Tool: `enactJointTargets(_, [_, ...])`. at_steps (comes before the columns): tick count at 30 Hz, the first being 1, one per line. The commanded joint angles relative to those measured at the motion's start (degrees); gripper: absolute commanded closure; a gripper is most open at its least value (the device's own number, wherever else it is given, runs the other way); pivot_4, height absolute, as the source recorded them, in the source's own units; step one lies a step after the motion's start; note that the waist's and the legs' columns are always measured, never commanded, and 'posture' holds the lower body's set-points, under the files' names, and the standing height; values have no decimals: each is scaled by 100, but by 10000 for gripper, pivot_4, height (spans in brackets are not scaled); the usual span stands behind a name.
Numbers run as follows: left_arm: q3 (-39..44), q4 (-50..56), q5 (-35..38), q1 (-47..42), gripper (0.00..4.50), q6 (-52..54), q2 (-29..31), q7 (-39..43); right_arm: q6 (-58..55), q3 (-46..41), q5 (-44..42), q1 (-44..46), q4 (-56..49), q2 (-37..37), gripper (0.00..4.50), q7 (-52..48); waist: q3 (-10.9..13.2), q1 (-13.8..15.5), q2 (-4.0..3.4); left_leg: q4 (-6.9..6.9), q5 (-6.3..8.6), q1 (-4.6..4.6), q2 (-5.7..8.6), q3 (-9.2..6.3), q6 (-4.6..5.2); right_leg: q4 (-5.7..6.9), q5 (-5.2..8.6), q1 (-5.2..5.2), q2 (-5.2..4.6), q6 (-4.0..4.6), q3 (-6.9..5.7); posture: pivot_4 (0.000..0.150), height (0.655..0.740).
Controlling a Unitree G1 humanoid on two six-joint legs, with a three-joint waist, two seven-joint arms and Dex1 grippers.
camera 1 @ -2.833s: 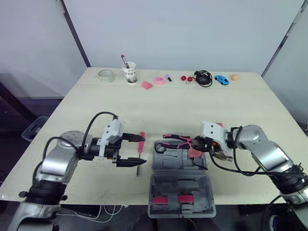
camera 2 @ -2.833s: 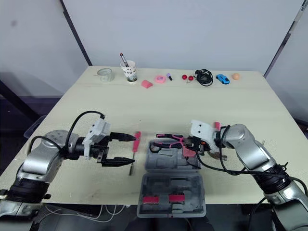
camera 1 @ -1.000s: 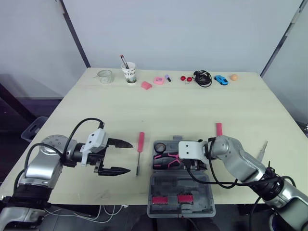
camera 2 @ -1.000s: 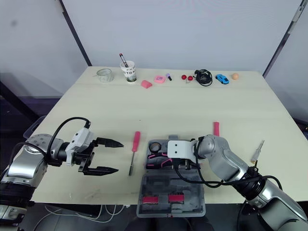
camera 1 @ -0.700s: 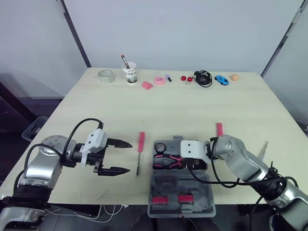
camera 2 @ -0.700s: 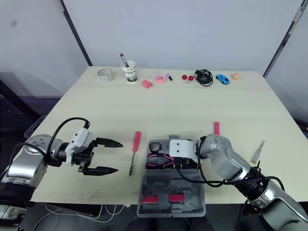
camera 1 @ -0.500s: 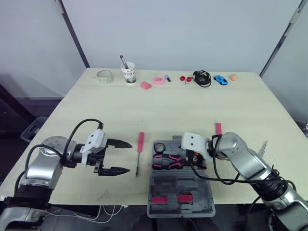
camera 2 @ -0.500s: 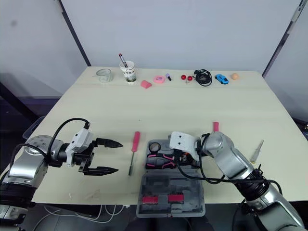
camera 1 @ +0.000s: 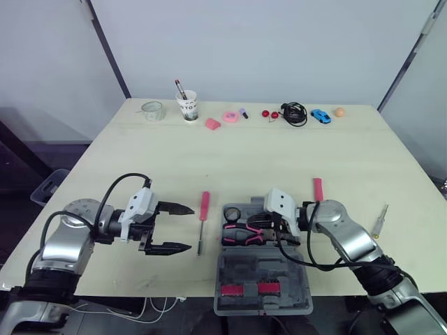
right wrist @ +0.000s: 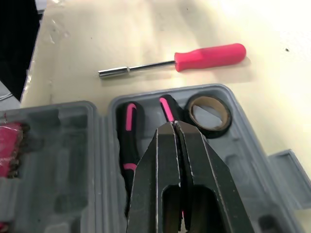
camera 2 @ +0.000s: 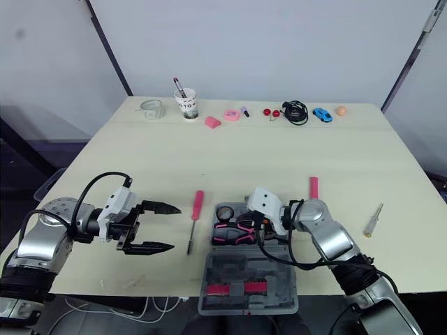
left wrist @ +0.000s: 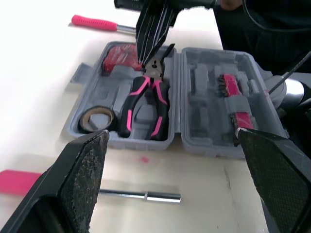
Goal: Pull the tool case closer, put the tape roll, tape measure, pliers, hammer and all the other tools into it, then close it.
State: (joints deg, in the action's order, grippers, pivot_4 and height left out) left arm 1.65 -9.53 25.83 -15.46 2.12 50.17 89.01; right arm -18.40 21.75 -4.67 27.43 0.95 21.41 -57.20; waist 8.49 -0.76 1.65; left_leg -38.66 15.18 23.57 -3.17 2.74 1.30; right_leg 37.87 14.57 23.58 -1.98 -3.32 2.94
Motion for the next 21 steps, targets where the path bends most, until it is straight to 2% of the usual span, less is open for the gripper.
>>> enactJointTargets(1, [147,205,153,16,0,-61,-5,130,402,-105,-79,-17,289,-125,44481,43,1,-1,-1,0,0,0,0,0,0,0,0,0,0,0,0,1500,7400])
enactJointTargets(9, [167,215,156,53,0,-106,6,99,607,120,309,-27,1273,-131,44481,93,1,-1,-2,0,0,-1,0,1,0,1,0,-1,0,0,1,1500,7400])
enactJointTargets(16, [167,290,173,115,0,-53,-24,8,247,432,714,-150,1862,-55,44481,225,-18,2,-4,1,0,-20,0,6,0,2,0,-15,0,1,5,1500,7400])
enactJointTargets(21, [177,406,199,232,0,-15,-48,-67,-27,761,1092,-76,2235,38,44481,258,-37,-6,-16,10,1,-100,0,13,0,-3,13,-85,-1,19,12,1500,7400])
